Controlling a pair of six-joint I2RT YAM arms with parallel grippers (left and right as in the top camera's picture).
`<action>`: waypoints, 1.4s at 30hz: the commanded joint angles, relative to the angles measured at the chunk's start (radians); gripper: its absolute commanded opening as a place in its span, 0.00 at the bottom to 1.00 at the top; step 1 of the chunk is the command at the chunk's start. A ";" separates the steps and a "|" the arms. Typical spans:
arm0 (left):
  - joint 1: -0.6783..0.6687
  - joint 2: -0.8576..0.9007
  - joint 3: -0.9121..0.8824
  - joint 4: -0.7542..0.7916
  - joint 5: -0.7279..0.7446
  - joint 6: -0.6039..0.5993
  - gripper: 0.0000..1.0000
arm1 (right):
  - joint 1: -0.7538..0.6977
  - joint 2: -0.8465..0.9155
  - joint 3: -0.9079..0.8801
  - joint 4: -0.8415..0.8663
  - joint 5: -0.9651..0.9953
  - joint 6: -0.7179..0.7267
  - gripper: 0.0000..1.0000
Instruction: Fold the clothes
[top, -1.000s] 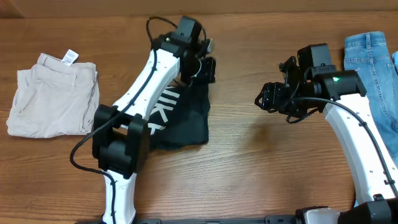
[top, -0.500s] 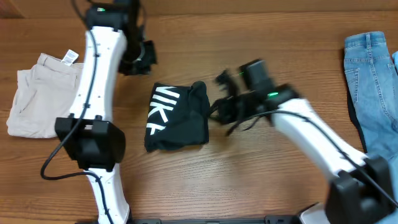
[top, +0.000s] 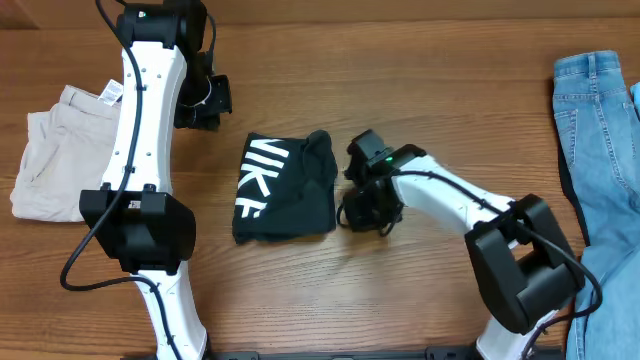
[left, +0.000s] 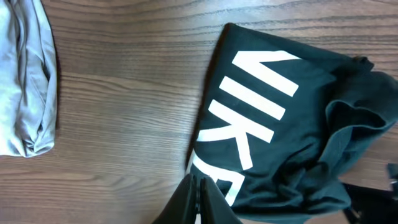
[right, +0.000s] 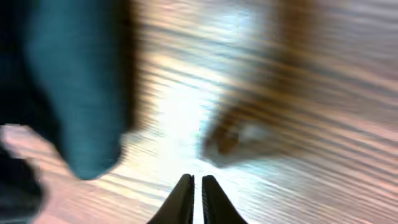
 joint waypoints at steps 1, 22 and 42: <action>-0.007 -0.017 0.014 -0.002 -0.018 0.028 0.09 | -0.017 -0.037 0.034 -0.030 -0.036 -0.071 0.08; -0.006 -0.017 0.014 -0.002 -0.040 0.033 0.16 | 0.124 0.066 0.076 0.505 -0.274 0.117 0.04; -0.006 -0.017 0.014 -0.009 -0.040 0.035 0.20 | 0.001 0.041 0.093 -0.066 -0.090 0.130 0.04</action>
